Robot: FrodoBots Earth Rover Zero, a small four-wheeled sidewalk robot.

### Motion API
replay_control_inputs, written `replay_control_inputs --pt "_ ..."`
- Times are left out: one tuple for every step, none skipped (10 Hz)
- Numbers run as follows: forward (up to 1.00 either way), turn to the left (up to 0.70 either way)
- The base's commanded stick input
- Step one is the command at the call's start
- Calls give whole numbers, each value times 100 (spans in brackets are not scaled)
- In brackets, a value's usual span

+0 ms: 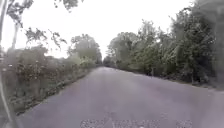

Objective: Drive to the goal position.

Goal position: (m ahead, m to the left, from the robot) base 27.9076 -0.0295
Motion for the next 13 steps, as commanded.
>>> replay_control_inputs --pt "70 1" --pt "70 1" --pt "70 1" --pt "70 1" --pt "70 1" --pt "70 1" --pt "70 1" --pt "70 1" --pt "70 1" --pt "70 1" --pt "70 1" --pt "70 1" --pt "70 1"
